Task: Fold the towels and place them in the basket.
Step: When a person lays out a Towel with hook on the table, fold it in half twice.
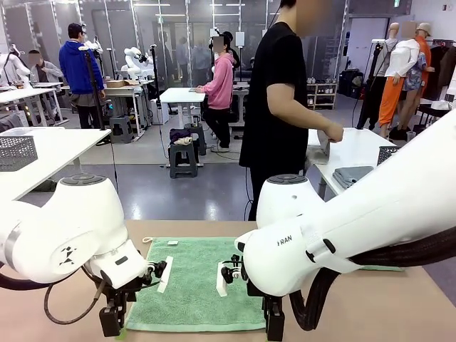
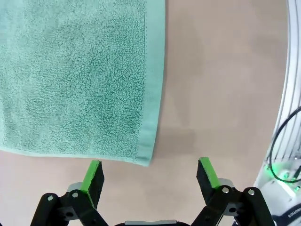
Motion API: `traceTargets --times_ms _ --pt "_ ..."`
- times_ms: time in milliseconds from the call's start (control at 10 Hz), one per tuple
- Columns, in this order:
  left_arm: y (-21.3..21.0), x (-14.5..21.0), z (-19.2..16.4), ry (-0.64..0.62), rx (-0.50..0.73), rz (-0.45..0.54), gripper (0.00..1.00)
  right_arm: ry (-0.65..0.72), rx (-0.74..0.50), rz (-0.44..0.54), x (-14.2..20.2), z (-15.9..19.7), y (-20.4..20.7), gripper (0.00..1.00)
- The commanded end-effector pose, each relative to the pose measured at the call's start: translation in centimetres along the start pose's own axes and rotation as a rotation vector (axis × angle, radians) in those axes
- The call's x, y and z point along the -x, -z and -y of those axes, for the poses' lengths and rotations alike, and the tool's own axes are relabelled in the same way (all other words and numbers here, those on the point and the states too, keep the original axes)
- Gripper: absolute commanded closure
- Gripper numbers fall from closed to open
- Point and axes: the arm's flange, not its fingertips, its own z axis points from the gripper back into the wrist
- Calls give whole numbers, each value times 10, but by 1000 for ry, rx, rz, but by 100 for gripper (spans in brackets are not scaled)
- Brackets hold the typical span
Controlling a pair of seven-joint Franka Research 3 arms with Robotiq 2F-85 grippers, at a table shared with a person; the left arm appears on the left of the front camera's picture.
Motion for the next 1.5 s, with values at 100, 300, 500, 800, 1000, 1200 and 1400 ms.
traceTargets --times_ms 100,300,500,800,1000,1200,1400 --pt "13 -5 -8 18 -2 -14 0 24 22 -22 -8 7 8 2" --pt "19 -7 -8 22 -2 -11 0 18 25 -28 -11 8 10 2" --pt "22 -7 -7 25 2 -12 0 13 27 -32 -12 7 10 2" --pt "26 -8 -7 36 3 -12 0 12 37 -35 -11 7 13 2" --pt "28 -9 -8 39 7 -14 0 9 31 -38 -10 6 14 2" --pt "27 -9 -6 44 -18 -35 20 -1 27 -45 -9 7 15 22" --pt "24 -10 -5 44 -44 -49 40 -1 36 -45 -10 7 14 42"
